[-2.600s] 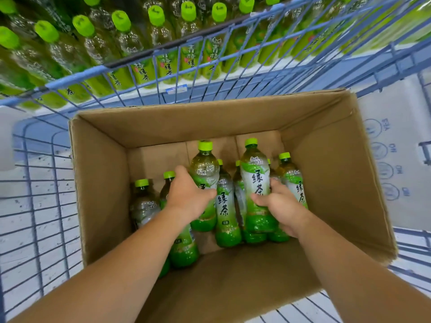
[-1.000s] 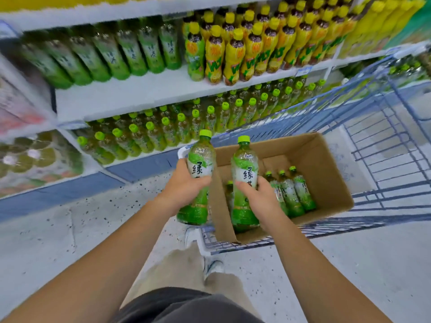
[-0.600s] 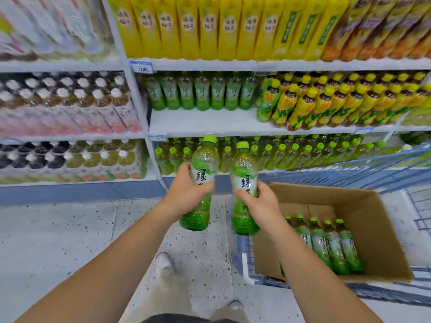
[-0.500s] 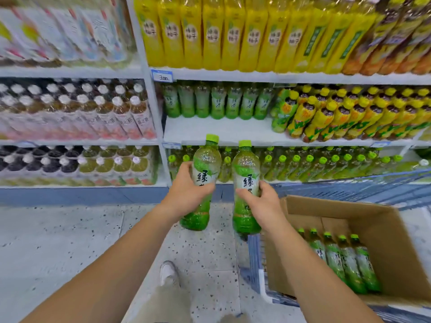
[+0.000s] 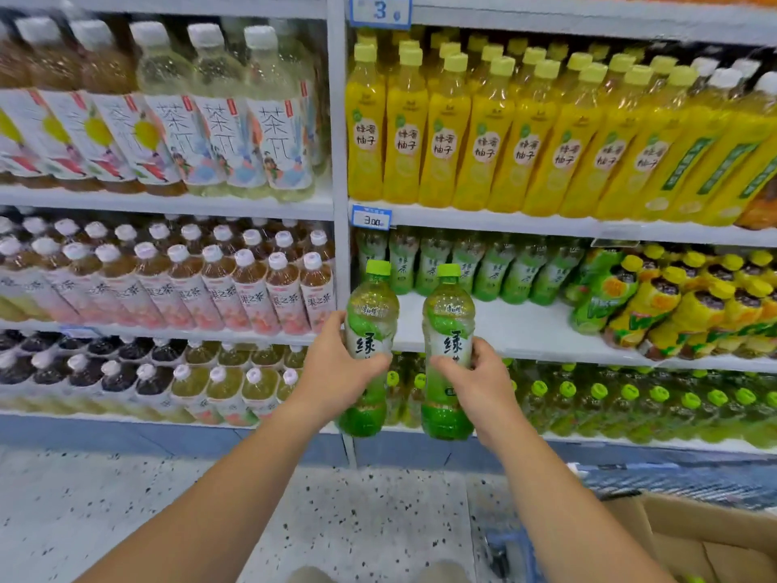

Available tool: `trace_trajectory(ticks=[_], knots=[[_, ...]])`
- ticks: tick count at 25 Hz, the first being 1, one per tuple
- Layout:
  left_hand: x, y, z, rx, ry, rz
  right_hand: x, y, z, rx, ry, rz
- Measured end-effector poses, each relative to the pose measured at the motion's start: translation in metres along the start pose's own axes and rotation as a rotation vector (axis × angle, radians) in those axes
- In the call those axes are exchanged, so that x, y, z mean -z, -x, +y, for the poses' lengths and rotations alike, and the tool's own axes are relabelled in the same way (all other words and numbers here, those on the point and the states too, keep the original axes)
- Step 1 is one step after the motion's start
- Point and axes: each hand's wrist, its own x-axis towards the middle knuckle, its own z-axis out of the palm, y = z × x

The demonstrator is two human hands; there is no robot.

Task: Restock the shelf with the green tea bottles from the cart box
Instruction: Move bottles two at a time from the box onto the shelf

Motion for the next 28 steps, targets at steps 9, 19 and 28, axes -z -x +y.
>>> trace_trajectory(ticks=[9, 19, 28], knots=[[-0.037, -0.131, -0.060, -0.265, 0.028, 0.158, -0.039, -0.148, 0.035, 0.247, 0.011, -0.023], [-0.079, -0.195, -0.118, -0.501, 0.047, 0.294, -0.065, -0.230, 0.094, 0.437, -0.052, 0.045], [-0.074, -0.218, -0.149, -0.584, 0.002, 0.292, -0.073, -0.238, 0.105, 0.577, 0.076, -0.002]])
